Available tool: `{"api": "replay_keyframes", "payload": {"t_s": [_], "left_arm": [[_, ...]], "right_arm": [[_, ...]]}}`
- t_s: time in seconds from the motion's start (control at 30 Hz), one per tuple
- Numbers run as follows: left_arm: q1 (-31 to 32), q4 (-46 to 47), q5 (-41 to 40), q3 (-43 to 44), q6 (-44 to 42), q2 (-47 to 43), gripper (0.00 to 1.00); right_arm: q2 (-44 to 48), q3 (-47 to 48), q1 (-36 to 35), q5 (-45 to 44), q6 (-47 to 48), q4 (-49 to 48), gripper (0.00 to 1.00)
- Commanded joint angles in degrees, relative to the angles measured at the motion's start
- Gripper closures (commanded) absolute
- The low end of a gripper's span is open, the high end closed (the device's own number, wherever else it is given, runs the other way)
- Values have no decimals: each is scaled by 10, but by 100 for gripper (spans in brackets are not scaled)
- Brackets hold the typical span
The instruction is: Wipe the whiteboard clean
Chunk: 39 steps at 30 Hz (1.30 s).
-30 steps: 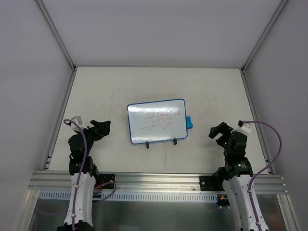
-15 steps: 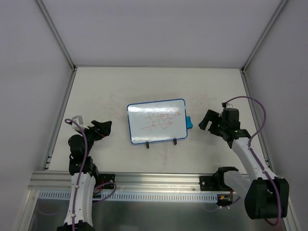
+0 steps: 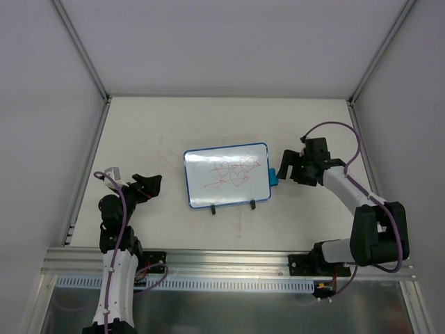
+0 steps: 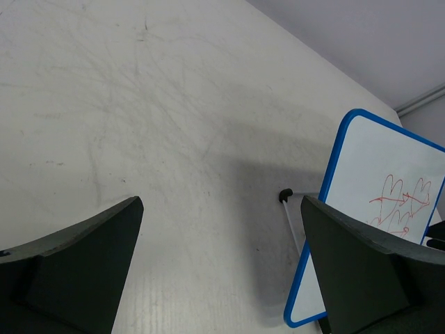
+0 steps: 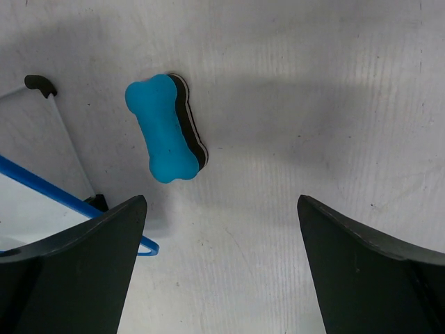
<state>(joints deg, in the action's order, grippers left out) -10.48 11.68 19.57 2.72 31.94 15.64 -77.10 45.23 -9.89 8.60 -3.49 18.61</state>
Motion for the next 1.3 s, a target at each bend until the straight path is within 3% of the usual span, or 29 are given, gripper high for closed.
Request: {"api": "replay_keyframes", "payload": {"t_s": [0.0,0.43,1.03,1.27], "left_arm": [[3,25,19,-8,-14,-3,1],[2,26,16,-6,-14,3,1],[2,28,15,-5,-14,11,1],[3,29,15,-5,-14,14,1]], "right_arm": [[-23,46,-16,-32,19,26,5],[-113,123,-54,-133,24,77,5],[-185,159,-67,-111,10,85,5],[-199,165,-68,-163,5,97,5]]}}
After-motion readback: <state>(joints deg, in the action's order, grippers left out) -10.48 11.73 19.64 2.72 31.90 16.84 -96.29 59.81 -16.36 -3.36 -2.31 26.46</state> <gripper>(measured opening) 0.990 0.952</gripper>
